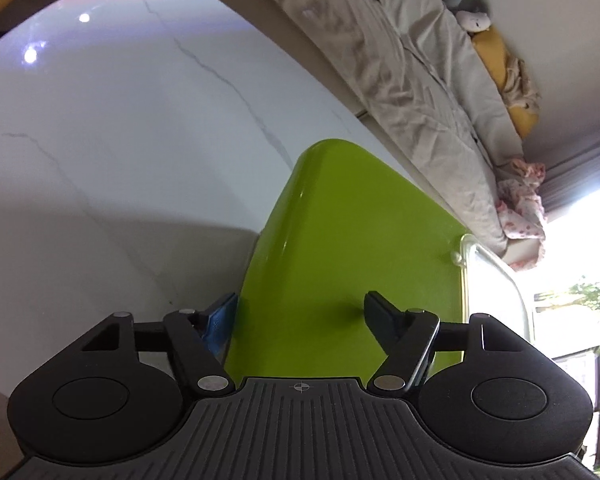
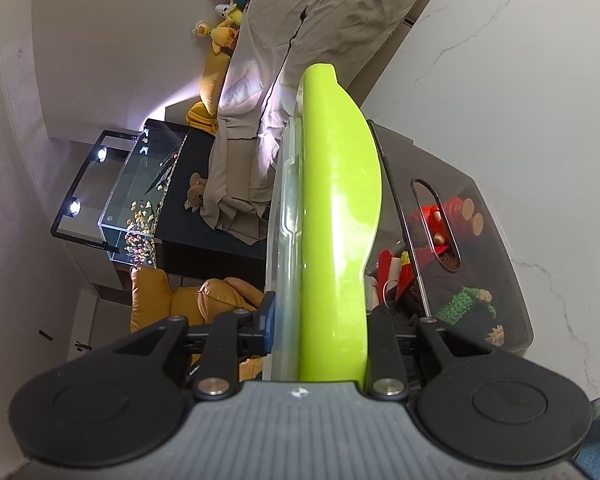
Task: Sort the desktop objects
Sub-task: 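Lower the green lid flat onto the box rim with both tools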
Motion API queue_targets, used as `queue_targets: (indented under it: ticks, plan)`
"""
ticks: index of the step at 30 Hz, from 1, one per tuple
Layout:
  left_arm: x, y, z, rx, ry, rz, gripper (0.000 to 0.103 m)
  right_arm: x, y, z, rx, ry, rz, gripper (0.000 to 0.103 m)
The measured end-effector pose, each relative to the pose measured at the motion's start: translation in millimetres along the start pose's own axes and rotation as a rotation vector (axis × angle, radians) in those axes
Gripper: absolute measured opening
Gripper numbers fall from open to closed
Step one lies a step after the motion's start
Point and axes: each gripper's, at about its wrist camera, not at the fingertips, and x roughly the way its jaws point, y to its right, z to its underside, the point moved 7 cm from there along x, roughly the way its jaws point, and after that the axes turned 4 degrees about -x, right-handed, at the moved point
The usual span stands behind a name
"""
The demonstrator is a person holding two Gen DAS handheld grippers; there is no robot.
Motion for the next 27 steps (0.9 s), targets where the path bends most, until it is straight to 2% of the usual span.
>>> queue_targets:
  ticks: [4,9,11,17,19,20,22,25,27]
  plan:
    - [-8.1,11.6,-2.9,0.041,0.035,-0.042,0.064,-3.1,4.8,0.9,0.008,0.008,0.024,0.034]
    - [-17.4,28.9,-6.2,0.151,0.094,-0.161,0.038,-11.8,18.8,1.9,0.021,0.021,0.099,0.041]
    - [-18.9,34.1,-5.1,0.167,0.092,-0.17,0.038,-16.1,23.1,2.6,0.013,0.015,0.117,0.039]
    - [-17.0,42.4,-1.6,0.181,0.072,-0.158,0.035,-28.5,27.2,5.8,0.025,0.016,0.098,0.04]
    - [-15.4,44.6,-1.0,0.187,0.068,-0.156,0.035,-32.0,28.4,7.3,0.007,0.01,0.135,0.049]
    - [-14.6,45.7,-0.8,0.191,0.066,-0.155,0.036,-32.8,30.0,9.3,-0.014,0.004,0.181,0.055]
    - [-13.0,47.7,-0.3,0.194,0.062,-0.155,0.035,-32.8,31.7,12.6,-0.068,-0.009,0.239,0.056]
    - [-10.3,49.7,-1.0,0.199,0.059,-0.157,0.036,-30.3,31.9,14.4,-0.062,-0.009,0.236,0.057]
    - [-10.4,51.5,-1.3,0.2,0.057,-0.156,0.038,-26.2,32.3,14.7,-0.061,-0.025,0.234,0.063]
